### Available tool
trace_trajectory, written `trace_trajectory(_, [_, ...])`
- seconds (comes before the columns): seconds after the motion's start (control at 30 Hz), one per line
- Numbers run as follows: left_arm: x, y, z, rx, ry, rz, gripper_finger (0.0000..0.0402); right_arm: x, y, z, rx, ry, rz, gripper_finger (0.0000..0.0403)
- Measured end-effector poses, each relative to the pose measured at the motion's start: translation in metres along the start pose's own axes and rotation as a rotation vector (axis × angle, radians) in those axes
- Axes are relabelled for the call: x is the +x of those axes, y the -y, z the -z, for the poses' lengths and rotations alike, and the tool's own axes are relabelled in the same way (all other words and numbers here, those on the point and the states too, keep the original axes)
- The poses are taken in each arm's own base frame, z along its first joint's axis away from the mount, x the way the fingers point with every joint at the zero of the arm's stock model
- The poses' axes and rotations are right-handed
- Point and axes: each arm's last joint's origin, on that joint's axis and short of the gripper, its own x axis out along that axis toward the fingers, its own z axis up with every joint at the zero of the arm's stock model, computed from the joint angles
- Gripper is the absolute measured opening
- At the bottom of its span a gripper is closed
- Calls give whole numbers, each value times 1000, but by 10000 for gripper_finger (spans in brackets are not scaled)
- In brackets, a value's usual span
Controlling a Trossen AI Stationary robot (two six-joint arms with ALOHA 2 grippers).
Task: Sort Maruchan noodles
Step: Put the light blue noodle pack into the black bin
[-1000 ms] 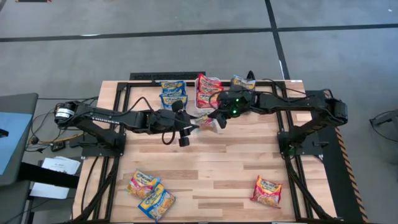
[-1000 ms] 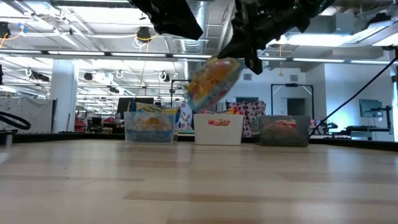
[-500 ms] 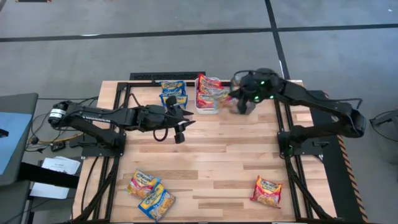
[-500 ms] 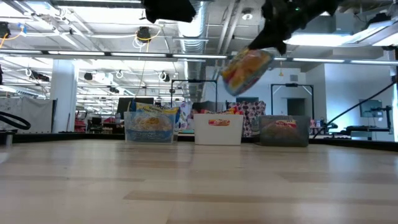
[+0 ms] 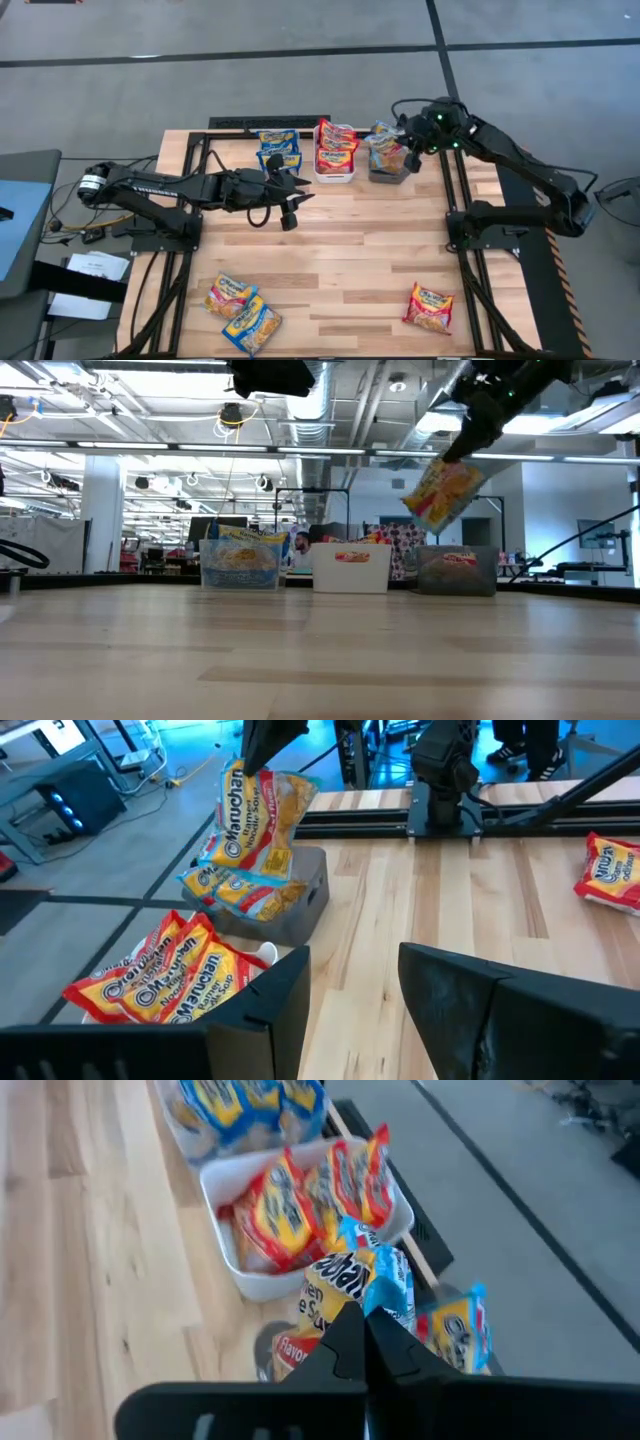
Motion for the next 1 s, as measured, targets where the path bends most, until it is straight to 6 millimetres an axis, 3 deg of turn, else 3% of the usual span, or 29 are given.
trace_trajectory(0.17, [0, 0, 1, 2, -8, 1, 144, 10, 9, 5, 13, -28, -52, 3])
trace_trajectory(0.4, [0, 0, 3, 9, -26, 2, 144, 39, 14, 12, 51, -119, -87, 4])
trace_trajectory(0.7, [0, 0, 6, 25, -61, -16, 144, 65, 21, 18, 126, -199, -23, 7])
trace_trajectory(1.0, [0, 0, 6, 23, -58, -17, 144, 73, 17, 20, 97, -277, 70, 63])
